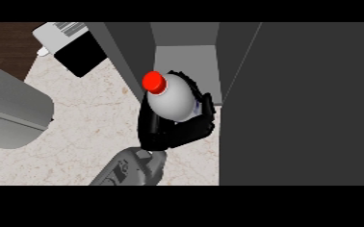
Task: Pick up the bottled water, place it into the cabinet and close the cabinet
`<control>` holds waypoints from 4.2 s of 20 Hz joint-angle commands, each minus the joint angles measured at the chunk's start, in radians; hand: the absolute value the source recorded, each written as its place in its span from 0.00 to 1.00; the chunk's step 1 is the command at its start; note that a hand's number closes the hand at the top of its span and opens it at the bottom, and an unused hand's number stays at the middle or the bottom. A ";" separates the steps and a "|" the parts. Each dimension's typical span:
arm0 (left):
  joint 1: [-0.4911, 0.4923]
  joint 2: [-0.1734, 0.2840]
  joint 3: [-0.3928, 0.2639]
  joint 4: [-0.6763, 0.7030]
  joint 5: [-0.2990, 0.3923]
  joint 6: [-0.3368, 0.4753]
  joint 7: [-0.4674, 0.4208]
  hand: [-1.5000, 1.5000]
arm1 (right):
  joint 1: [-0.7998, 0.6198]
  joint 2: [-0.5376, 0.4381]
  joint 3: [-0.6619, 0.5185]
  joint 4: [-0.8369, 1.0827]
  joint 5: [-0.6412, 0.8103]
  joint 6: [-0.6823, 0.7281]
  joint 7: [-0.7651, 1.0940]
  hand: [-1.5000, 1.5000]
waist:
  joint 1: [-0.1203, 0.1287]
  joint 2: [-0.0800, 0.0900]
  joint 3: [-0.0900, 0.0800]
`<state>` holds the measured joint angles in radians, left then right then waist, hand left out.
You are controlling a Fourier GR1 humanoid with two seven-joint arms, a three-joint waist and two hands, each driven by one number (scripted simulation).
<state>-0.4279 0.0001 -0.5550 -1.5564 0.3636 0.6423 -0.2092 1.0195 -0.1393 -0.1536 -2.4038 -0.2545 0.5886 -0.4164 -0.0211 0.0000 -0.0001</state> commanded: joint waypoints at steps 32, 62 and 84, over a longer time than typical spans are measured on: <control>-0.547 0.000 0.239 0.873 0.211 0.040 -0.246 1.00 | -0.056 -0.016 -0.099 -0.077 -0.192 0.039 0.126 0.00 | -0.029 0.013 -0.001; -0.689 0.000 0.317 1.152 0.213 -0.184 -0.429 0.00 | -0.110 -0.022 -0.116 -0.056 -0.162 0.056 0.140 0.00 | -0.010 0.003 -0.001; -0.159 0.064 0.014 0.360 0.207 -0.150 -0.226 0.00 | -0.148 -0.019 -0.071 -0.105 -0.166 -0.013 0.232 0.00 | 0.041 -0.009 -0.001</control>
<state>-0.7193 0.0269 -0.4959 -1.0364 0.5850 0.4934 -0.4527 0.8623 -0.1377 -0.1836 -2.3836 -0.3709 0.6002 -0.2440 0.0128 -0.0098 -0.0011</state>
